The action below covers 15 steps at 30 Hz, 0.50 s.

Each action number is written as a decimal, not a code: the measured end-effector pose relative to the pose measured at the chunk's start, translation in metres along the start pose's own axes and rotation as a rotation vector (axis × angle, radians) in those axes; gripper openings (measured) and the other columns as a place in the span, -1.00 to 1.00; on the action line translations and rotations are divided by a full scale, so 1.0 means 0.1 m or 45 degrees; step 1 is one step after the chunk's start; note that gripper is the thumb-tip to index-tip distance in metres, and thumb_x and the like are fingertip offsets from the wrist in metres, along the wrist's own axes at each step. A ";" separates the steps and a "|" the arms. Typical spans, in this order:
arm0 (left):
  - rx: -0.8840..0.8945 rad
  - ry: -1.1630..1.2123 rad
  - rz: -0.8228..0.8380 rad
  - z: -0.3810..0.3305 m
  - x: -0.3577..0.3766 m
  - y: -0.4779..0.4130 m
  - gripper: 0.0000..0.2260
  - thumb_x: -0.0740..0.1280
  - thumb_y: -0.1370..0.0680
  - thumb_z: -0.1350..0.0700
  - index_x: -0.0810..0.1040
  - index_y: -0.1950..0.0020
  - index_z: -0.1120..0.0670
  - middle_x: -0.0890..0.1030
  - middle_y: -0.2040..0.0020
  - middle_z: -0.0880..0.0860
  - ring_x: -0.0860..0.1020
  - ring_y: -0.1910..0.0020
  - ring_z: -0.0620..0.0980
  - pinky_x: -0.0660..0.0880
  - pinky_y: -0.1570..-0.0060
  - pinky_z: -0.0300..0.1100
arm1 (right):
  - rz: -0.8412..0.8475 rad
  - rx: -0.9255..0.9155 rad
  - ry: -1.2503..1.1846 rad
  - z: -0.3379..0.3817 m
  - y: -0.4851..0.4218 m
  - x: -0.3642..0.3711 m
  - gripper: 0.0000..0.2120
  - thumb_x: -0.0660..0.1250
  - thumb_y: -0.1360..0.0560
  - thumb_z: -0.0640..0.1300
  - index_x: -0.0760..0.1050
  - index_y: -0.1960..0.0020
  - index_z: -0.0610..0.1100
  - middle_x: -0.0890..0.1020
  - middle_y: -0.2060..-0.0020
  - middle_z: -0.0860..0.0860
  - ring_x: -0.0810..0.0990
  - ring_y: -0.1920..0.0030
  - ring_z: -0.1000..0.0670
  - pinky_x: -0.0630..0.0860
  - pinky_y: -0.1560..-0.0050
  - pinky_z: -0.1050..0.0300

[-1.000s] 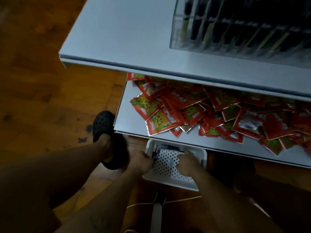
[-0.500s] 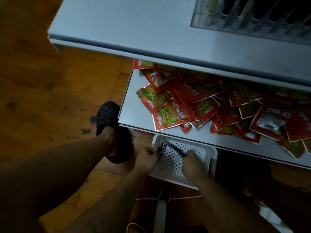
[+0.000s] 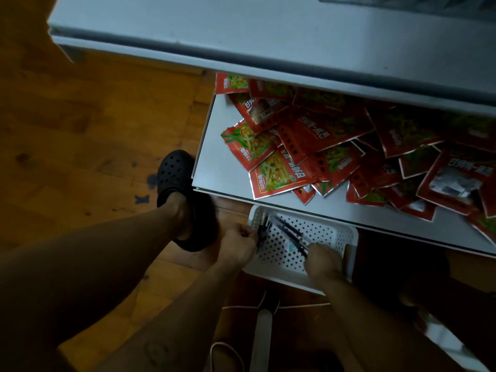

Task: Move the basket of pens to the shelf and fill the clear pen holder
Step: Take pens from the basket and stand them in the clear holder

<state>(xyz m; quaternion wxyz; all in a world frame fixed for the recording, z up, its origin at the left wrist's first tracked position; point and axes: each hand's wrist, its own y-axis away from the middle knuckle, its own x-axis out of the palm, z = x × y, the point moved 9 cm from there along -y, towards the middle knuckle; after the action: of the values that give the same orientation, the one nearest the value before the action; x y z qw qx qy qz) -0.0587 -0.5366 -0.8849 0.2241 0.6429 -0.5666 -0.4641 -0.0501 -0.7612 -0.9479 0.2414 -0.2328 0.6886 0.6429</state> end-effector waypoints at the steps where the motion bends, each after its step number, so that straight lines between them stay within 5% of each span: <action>1: -0.002 0.009 0.000 -0.02 0.00 0.00 -0.90 0.28 -0.56 0.11 0.45 0.15 0.02 0.62 0.17 0.12 0.56 0.24 0.05 0.42 0.25 -0.18 | 0.007 -0.012 -0.020 0.01 0.01 0.00 -0.84 0.33 -0.51 -0.16 0.57 -0.09 -0.11 0.67 0.04 -0.03 0.65 0.04 -0.03 0.53 0.13 0.18; 7: 0.122 0.037 0.002 -0.35 0.00 0.16 -0.86 0.24 -0.61 0.12 0.48 0.15 0.07 0.58 0.20 0.10 0.53 0.27 -0.01 0.44 0.31 -0.24 | -0.020 -0.070 -0.122 0.00 0.17 -0.11 -0.69 0.37 -0.51 -0.17 0.45 -0.23 -0.11 0.62 -0.09 -0.04 0.60 -0.12 -0.05 0.53 -0.05 0.13; 10: 0.157 0.036 0.039 -0.42 0.05 0.26 -0.86 0.21 -0.62 0.13 0.46 0.14 0.06 0.60 0.19 0.12 0.48 0.36 -0.07 0.43 0.38 -0.23 | 0.009 -0.074 -0.152 0.02 0.21 -0.12 -0.74 0.35 -0.52 -0.09 0.48 -0.19 -0.12 0.63 -0.08 -0.05 0.61 -0.08 -0.06 0.50 0.05 0.16; 15: 0.127 0.012 0.040 -0.21 0.11 0.26 -0.90 0.26 -0.58 0.16 0.51 0.12 0.12 0.62 0.16 0.19 0.52 0.23 0.04 0.45 0.17 -0.11 | 0.016 -0.073 -0.056 0.16 0.20 -0.09 -0.76 0.31 -0.55 0.01 0.54 -0.13 -0.11 0.63 -0.06 -0.06 0.61 -0.06 -0.07 0.47 0.11 0.15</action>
<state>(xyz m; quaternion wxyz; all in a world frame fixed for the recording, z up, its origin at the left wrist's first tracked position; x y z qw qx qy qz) -0.0553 -0.5581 -0.8581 0.2016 0.6465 -0.5979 -0.4288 -0.0549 -0.7441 -0.9279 0.2456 -0.2211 0.6660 0.6687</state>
